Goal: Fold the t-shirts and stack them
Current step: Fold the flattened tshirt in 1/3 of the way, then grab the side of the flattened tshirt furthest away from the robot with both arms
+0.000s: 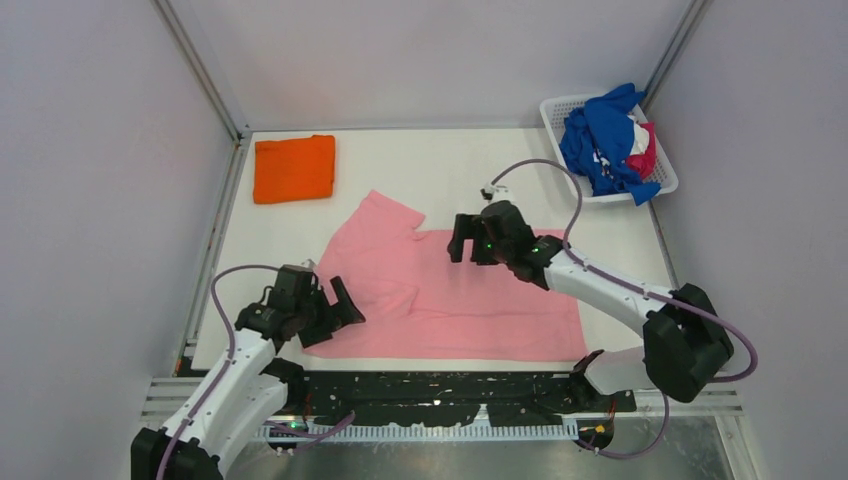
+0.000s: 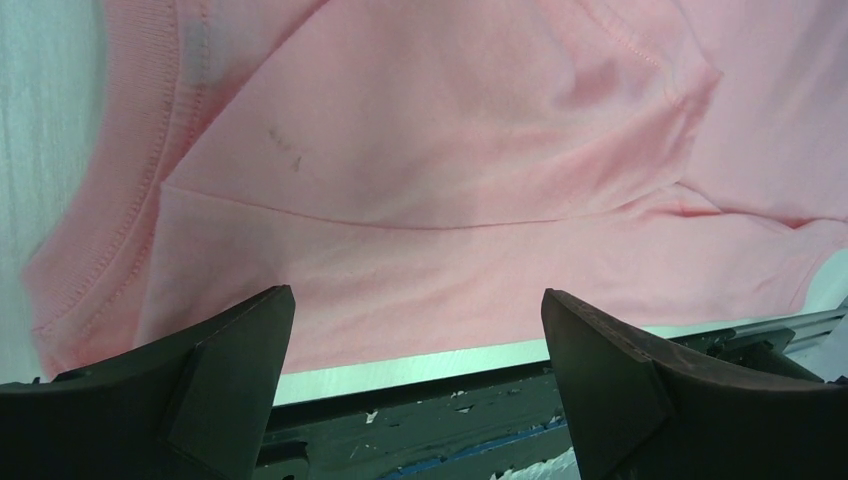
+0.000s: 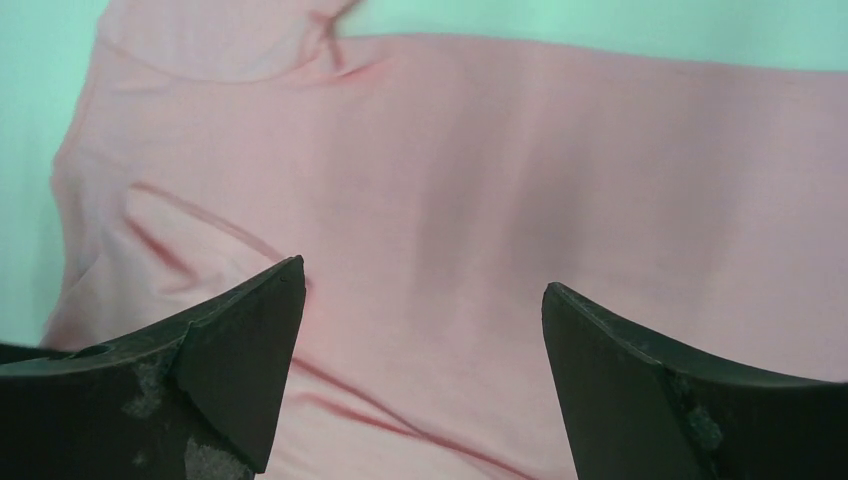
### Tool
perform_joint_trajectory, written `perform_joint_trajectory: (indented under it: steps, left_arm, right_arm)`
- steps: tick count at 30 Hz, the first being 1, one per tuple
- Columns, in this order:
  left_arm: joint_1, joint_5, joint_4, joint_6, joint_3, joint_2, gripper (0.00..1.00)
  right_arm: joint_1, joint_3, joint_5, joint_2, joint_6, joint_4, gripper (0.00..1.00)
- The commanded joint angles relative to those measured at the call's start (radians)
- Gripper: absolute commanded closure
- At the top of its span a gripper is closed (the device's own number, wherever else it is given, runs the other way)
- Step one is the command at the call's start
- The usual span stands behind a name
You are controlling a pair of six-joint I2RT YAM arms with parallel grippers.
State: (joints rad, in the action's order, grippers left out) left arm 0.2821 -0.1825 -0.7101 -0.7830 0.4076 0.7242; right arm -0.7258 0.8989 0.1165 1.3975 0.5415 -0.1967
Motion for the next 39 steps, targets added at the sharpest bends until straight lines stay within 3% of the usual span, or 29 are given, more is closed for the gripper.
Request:
perform_joint_trajectory:
  steps: [1, 7, 12, 20, 33, 39]
  left_arm:
    - [0.002, -0.078, 0.029, 0.044, 0.049, 0.032, 0.01]
    - [0.003, -0.089, 0.047, 0.098, 0.185, 0.117, 0.01]
    - [0.003, -0.1, 0.21, 0.086, 0.198, 0.195, 0.01]
    - [0.005, -0.125, 0.214, 0.099, 0.177, 0.452, 0.01]
    - [0.014, -0.059, 0.126, 0.04, 0.013, 0.322, 0.01]
    - [0.014, -0.001, 0.106, 0.042, 0.08, 0.288, 0.01]
  right_arm:
    - [0.078, -0.11, 0.039, -0.129, 0.01, -0.014, 0.05]
    - [0.094, -0.226, 0.183, -0.325, 0.064, -0.196, 0.05]
    - [0.105, -0.367, 0.173, -0.474, 0.139, -0.289, 0.04]
    - [0.122, -0.464, 0.213, -0.549, 0.221, -0.34, 0.05]
    - [0.186, -0.432, 0.196, -0.508, 0.178, -0.303, 0.05]
    - [0.212, -0.392, 0.155, -0.47, 0.138, -0.26, 0.05]
